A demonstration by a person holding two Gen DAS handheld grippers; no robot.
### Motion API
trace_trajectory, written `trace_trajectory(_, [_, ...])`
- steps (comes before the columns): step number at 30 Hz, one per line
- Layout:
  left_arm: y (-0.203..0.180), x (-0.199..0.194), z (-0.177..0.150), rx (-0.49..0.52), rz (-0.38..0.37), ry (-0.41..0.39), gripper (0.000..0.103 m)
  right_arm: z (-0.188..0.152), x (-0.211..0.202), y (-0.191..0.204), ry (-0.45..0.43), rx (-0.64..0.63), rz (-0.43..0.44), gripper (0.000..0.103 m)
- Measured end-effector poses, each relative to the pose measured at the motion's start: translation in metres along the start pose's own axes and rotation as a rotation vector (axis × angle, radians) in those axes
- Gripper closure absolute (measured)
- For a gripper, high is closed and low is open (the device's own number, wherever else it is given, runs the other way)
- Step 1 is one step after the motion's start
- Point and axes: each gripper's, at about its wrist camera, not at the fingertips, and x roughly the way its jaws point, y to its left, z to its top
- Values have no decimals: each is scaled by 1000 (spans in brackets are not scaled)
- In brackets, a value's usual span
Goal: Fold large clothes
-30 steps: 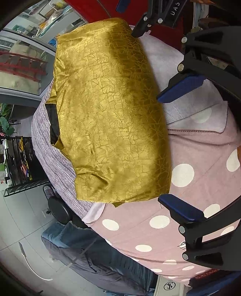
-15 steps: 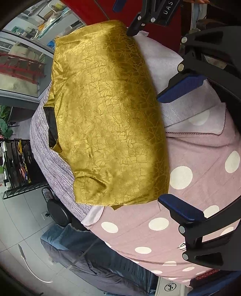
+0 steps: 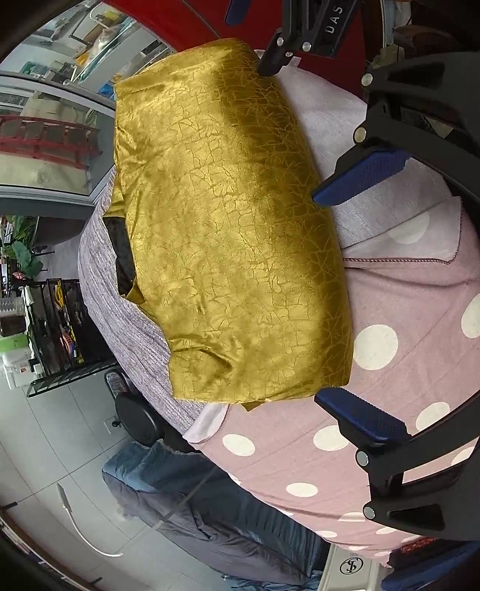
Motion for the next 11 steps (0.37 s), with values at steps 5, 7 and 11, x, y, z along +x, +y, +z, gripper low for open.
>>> trace_trajectory(5, [-4, 7, -1, 15, -20, 47, 6, -1, 0, 2, 3, -5, -2, 16])
trace_trajectory(7, [-5, 8, -3, 21, -32, 56, 6, -1, 1, 2, 5, -7, -1, 16])
trace_trajectory(11, [-6, 8, -4, 30, -29, 58, 6, -2, 2, 3, 11, -11, 0, 16])
